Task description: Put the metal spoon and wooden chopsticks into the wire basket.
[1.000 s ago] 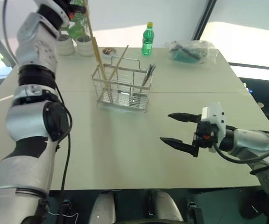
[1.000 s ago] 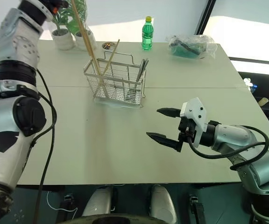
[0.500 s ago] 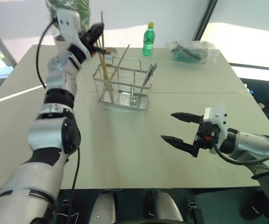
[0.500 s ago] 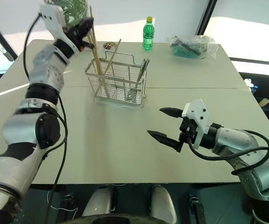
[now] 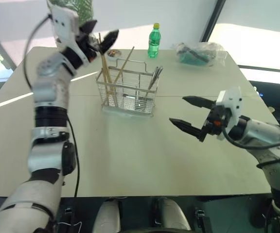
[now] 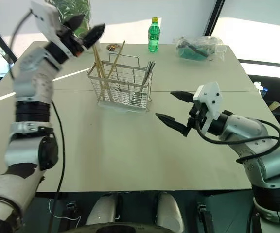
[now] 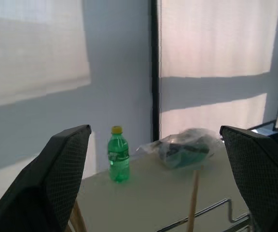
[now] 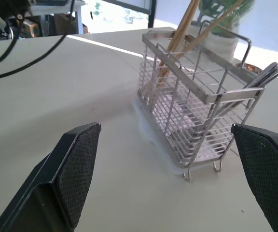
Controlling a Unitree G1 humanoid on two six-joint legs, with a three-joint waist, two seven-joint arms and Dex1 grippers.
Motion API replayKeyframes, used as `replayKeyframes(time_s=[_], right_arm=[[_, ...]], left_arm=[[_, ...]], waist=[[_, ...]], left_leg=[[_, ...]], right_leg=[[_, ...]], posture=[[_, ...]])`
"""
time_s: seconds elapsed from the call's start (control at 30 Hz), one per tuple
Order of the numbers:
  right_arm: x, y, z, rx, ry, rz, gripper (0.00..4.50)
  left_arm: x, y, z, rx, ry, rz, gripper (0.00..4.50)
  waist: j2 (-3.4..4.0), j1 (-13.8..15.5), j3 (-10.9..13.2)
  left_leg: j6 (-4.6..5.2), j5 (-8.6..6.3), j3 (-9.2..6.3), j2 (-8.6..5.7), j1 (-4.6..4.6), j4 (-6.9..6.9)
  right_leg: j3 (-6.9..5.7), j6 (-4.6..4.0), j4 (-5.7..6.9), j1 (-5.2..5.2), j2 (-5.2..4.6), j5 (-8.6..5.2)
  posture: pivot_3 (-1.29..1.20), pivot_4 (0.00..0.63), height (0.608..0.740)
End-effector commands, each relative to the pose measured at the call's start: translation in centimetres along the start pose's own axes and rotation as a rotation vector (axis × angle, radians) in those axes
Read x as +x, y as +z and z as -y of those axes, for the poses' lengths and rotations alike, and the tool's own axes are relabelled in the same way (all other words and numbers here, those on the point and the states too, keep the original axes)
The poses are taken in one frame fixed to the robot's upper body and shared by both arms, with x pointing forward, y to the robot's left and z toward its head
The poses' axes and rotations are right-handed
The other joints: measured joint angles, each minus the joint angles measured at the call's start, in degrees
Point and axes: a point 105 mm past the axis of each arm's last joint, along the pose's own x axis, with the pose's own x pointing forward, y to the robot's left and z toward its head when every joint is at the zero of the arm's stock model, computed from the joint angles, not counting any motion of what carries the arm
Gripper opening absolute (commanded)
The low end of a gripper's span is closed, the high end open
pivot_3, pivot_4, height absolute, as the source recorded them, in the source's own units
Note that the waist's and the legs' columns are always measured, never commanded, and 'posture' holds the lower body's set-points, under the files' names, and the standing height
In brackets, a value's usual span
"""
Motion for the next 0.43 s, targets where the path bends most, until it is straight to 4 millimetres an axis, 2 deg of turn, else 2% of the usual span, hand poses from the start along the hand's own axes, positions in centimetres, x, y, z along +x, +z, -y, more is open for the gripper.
replayKeyframes(time_s=[0.03, 0.13, 0.27, 0.43], right_arm=[[0.0, 1.0, 1.6, -0.054, -0.035, 0.029, 4.50], [0.2, 1.2, 2.6, -0.061, -0.041, 0.035, 4.50], [0.5, 1.0, 3.9, -0.075, -0.052, 0.034, 4.50], [1.2, 1.0, 4.3, -0.063, -0.029, 0.043, 4.50]], left_arm=[[-2.3, 2.9, 1.1, 0.027, -0.136, -0.059, 4.45], [-5.5, 3.1, 0.9, 0.074, -0.195, -0.181, 4.45], [-10.5, 1.5, -0.8, 0.127, -0.145, -0.378, 4.45], [-14.4, -0.2, -1.3, 0.140, -0.093, -0.509, 4.45]], waist=[[0.10, -0.05, 0.02], [0.23, -0.28, 0.04], [0.24, -0.27, 0.05], [0.24, 0.23, 0.06]], left_leg=[[0.00, 0.00, 0.00, 0.00, 0.00, 0.00], [0.00, 0.00, 0.01, 0.00, 0.08, -0.01], [0.00, 0.00, 0.02, 0.02, 0.12, -0.05], [0.00, -0.01, 0.04, 0.02, 0.03, -0.04]], right_leg=[[0.00, 0.00, 0.00, 0.01, 0.00, 0.00], [0.02, -0.02, 0.03, 0.03, 0.00, -0.01], [0.02, -0.22, 0.03, 0.02, 0.00, -0.12], [0.03, -0.25, -0.03, -0.03, -0.03, -0.14]], posture=[[0.00, 0.150, 0.717], [0.00, 0.150, 0.717], [0.00, 0.150, 0.717], [0.00, 0.150, 0.717]])
